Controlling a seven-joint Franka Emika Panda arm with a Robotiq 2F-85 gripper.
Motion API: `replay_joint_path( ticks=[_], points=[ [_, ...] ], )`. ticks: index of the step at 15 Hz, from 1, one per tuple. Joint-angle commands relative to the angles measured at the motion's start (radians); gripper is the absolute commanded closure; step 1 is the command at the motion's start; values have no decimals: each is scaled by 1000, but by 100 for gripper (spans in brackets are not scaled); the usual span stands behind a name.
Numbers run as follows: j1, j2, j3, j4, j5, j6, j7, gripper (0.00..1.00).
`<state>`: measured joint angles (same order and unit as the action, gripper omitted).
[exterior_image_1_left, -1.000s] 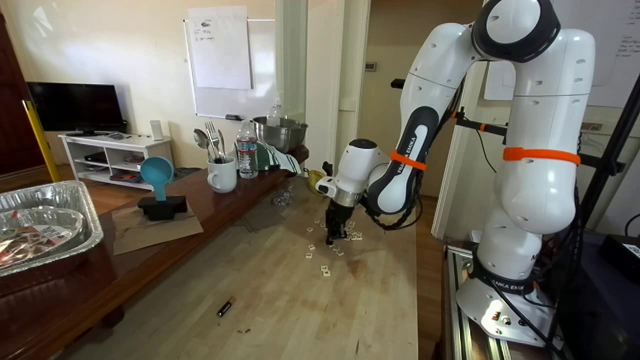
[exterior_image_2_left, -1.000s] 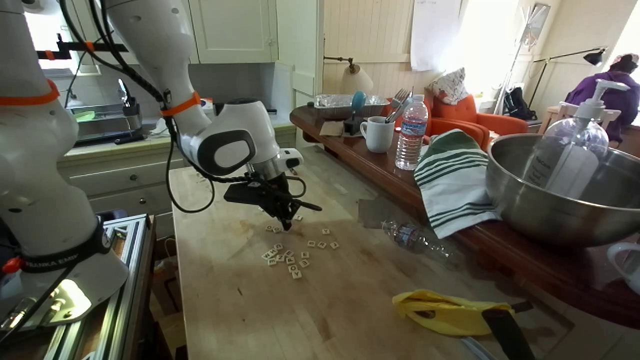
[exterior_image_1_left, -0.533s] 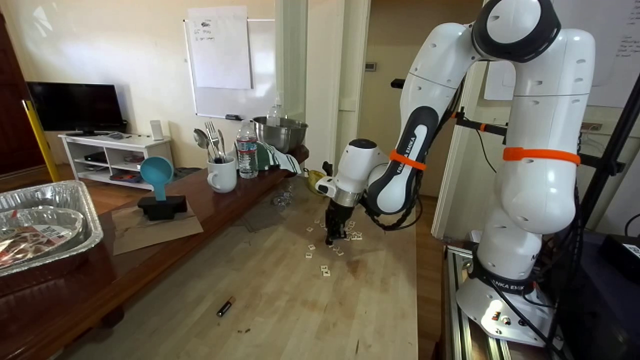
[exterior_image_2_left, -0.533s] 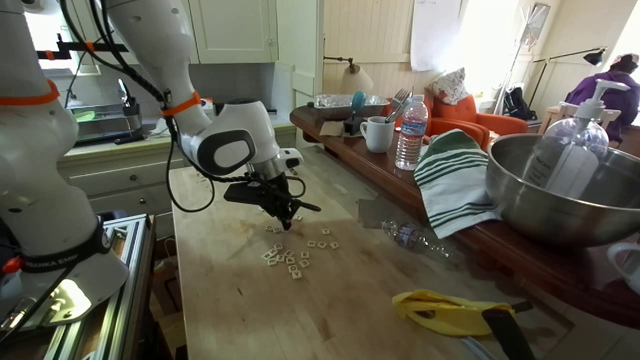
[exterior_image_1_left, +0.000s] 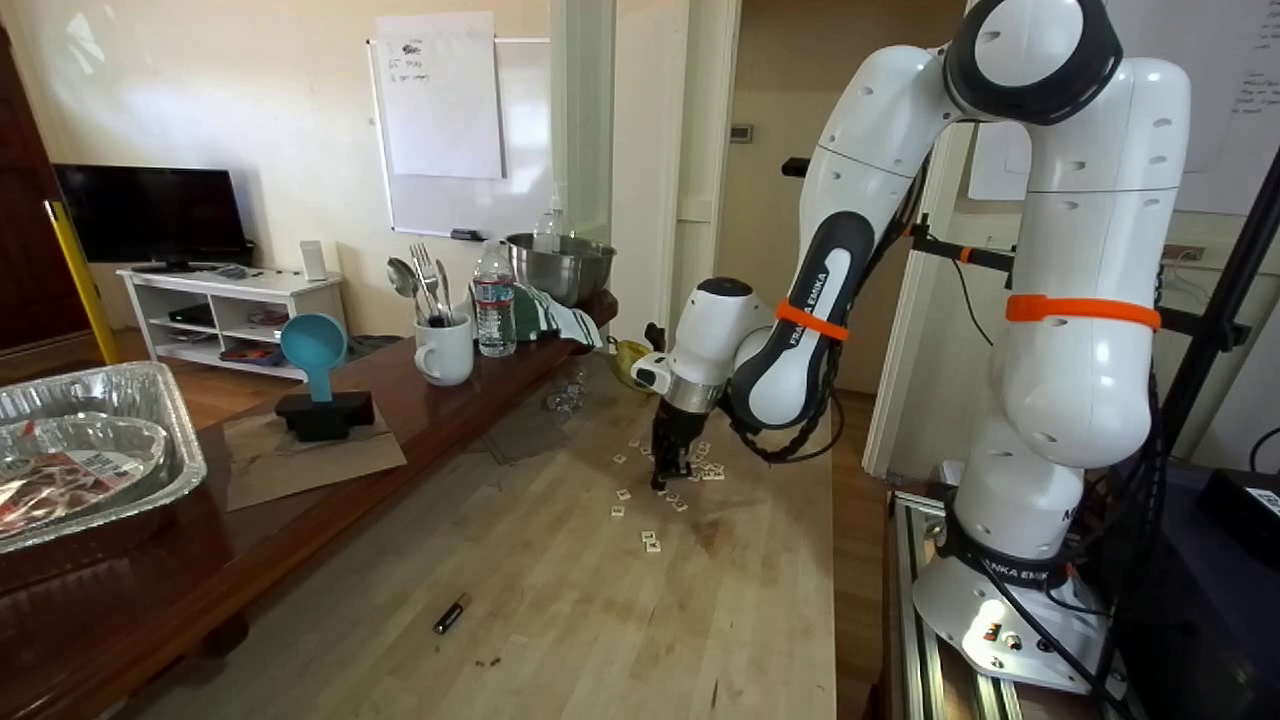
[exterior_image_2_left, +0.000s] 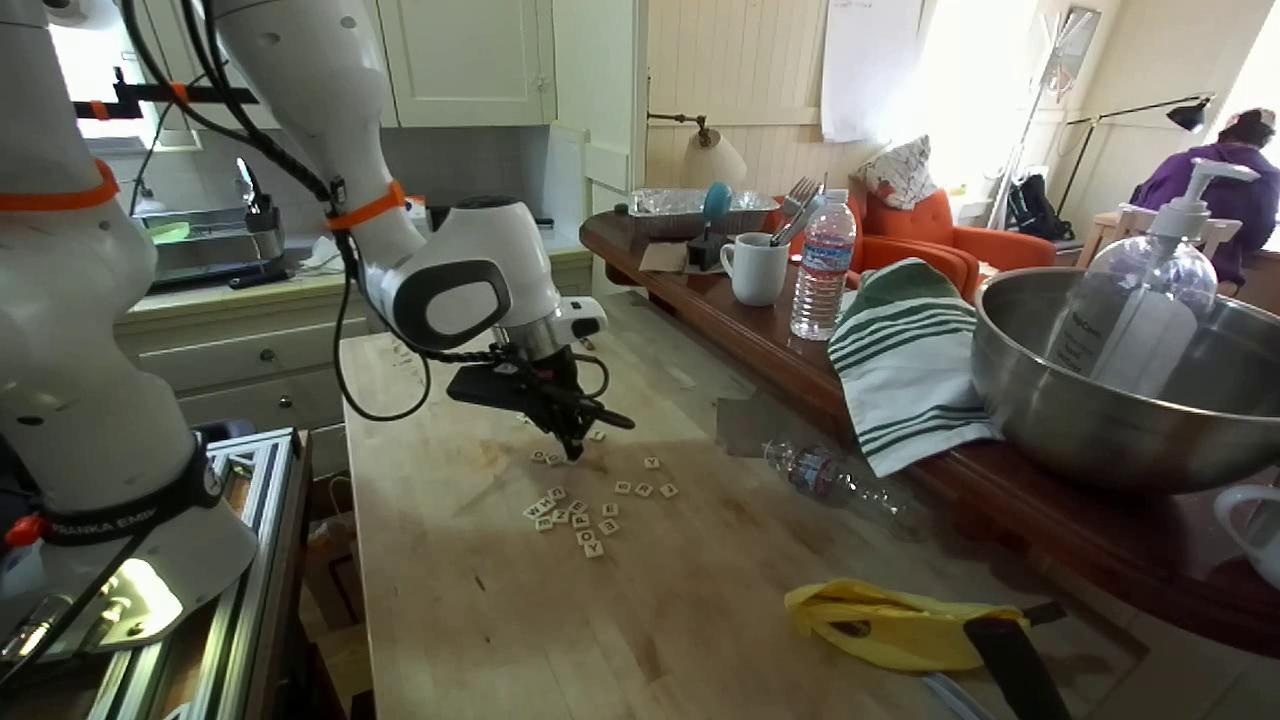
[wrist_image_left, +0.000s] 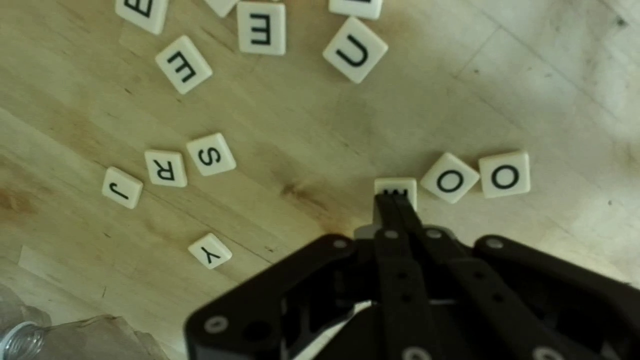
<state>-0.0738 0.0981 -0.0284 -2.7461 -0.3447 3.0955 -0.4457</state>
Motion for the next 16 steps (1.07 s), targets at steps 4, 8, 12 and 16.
replay_joint_path(
  ticks=[4, 8, 12, 16],
  points=[
    [14, 26, 29, 1, 59, -63, 33, 100],
    [12, 0, -6, -9, 26, -66, 78, 100],
    [11, 2, -50, -6, -31, -68, 138, 100],
    [3, 19, -30, -2, -4, -62, 135, 100]
  ],
)
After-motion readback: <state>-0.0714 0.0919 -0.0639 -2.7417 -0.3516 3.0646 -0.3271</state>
